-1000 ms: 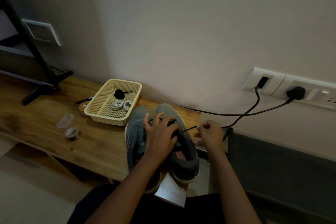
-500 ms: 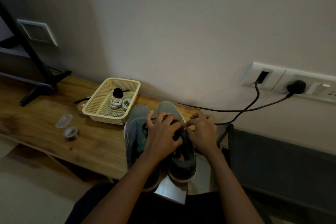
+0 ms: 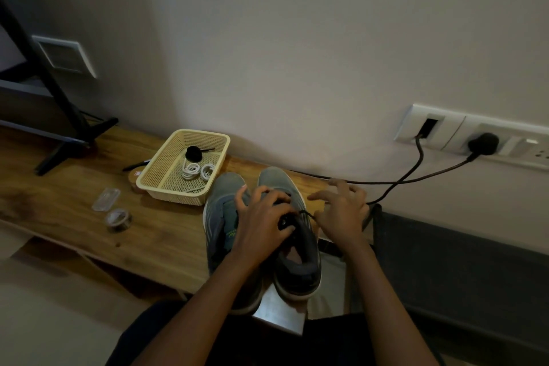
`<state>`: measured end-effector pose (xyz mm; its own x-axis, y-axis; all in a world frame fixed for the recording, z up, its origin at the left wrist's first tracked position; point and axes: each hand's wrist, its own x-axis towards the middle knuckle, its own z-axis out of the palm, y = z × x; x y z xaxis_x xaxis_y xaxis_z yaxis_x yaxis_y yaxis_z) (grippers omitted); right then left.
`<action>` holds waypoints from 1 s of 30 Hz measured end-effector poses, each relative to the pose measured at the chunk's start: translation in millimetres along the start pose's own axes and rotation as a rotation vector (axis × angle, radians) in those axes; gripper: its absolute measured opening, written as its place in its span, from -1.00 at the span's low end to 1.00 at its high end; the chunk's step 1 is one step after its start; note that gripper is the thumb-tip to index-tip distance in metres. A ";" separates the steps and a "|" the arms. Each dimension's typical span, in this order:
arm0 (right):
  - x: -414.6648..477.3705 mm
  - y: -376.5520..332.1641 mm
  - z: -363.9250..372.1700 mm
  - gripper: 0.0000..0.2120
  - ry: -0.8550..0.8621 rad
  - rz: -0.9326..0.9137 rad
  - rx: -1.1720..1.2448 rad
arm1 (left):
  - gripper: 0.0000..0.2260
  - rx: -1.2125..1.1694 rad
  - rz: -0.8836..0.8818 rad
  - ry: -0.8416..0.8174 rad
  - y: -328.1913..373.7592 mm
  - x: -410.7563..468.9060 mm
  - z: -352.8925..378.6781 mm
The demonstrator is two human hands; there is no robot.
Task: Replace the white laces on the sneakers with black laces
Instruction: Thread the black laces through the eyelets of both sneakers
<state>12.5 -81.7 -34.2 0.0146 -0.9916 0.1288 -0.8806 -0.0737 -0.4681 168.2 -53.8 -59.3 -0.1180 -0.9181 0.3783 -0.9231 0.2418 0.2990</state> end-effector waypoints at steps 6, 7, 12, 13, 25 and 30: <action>-3.5 -5.0 5.0 -0.89 -0.137 -0.057 -0.026 | -0.72 -0.058 -0.065 0.016 0.4 1.2 -2.6; -3.6 -5.2 4.8 -0.90 -0.137 -0.052 -0.012 | -0.68 -0.065 -0.086 0.018 0.5 1.7 -5.2; -4.0 -4.5 6.4 -0.89 -0.159 -0.066 -0.002 | -0.78 -0.102 -0.189 0.079 -7.3 1.2 -20.5; -3.8 -4.2 6.6 -0.88 -0.164 -0.068 0.000 | -0.86 -0.116 -0.210 0.099 -8.8 1.0 -22.7; -2.6 -5.0 10.0 -0.84 -0.214 -0.041 0.028 | -0.66 0.003 -0.327 -0.003 -2.5 -5.9 -35.2; -2.1 -6.5 10.8 -0.85 -0.224 -0.043 0.043 | -0.67 0.016 -0.295 -0.203 10.1 -9.4 -28.8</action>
<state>23.4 -80.4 -40.9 0.1609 -0.9859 -0.0451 -0.8559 -0.1166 -0.5039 170.6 -33.7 -34.6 0.0858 -0.9917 0.0954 -0.9336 -0.0466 0.3552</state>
